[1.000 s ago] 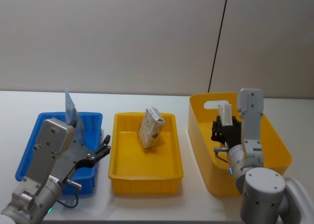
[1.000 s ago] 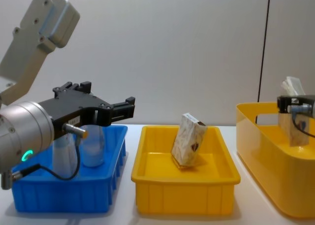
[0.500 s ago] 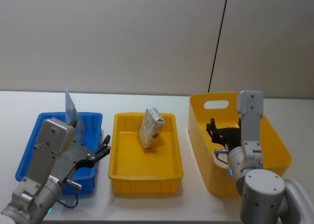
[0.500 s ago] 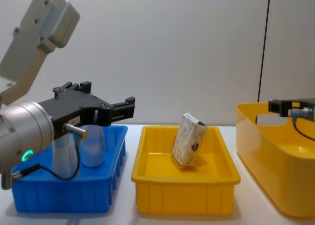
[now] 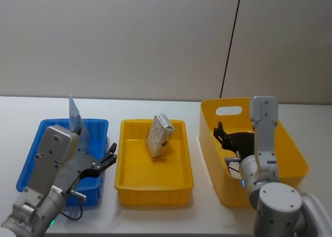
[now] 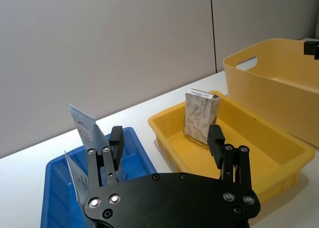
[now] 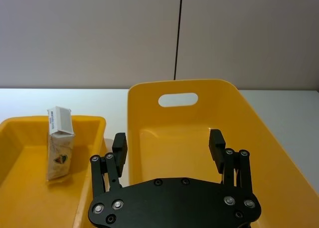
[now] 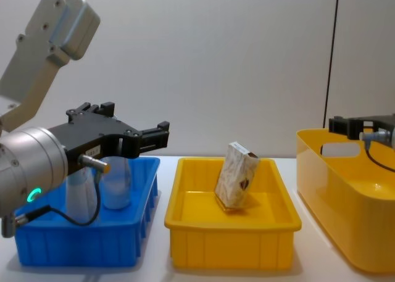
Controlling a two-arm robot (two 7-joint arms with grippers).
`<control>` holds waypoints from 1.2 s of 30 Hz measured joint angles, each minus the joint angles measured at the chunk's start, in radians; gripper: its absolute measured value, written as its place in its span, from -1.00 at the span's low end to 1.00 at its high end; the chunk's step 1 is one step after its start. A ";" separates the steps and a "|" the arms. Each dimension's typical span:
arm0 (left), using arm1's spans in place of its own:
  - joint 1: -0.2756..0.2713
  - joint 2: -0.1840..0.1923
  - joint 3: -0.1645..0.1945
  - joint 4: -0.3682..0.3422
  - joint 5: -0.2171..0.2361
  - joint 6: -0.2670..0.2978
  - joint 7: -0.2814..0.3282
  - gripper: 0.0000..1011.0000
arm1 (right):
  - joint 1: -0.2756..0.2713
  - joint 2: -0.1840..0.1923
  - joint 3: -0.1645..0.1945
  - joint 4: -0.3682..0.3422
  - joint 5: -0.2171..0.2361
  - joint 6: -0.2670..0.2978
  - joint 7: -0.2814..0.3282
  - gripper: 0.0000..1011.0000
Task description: Bimanual collaborative sorting of washing and personal care products
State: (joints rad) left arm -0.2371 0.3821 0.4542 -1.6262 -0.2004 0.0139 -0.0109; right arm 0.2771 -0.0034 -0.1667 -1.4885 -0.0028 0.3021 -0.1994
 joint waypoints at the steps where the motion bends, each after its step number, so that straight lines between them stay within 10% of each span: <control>1: 0.000 0.000 0.000 0.000 0.000 0.000 0.000 0.98 | -0.002 0.001 -0.002 -0.003 -0.001 -0.004 0.003 0.99; 36: 0.050 -0.009 -0.084 -0.044 0.019 0.115 0.106 0.98 | -0.015 0.005 -0.012 -0.024 -0.011 -0.037 0.021 0.99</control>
State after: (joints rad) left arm -0.1873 0.3731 0.3706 -1.6698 -0.1811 0.1286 0.0948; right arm 0.2618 0.0019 -0.1788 -1.5121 -0.0143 0.2646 -0.1780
